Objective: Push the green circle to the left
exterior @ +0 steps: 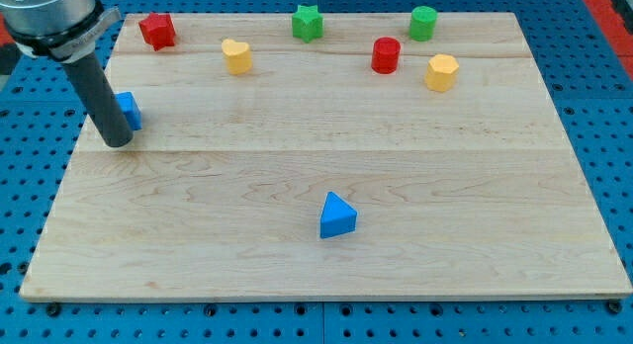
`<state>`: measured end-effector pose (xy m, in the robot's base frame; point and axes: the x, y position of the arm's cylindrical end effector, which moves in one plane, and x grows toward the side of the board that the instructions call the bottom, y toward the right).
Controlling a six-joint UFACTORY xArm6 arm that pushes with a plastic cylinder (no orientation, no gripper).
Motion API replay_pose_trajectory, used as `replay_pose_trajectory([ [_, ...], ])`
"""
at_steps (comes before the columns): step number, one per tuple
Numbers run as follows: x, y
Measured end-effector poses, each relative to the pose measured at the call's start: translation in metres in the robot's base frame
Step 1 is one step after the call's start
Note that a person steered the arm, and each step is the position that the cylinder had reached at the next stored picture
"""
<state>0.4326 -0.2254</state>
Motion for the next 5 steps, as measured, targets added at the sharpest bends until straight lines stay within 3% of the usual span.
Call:
replay_pose_trajectory([
  [2,-0.002,0.060],
  [3,-0.009,0.138],
  [4,-0.047,0.161],
  [5,-0.077,0.148],
])
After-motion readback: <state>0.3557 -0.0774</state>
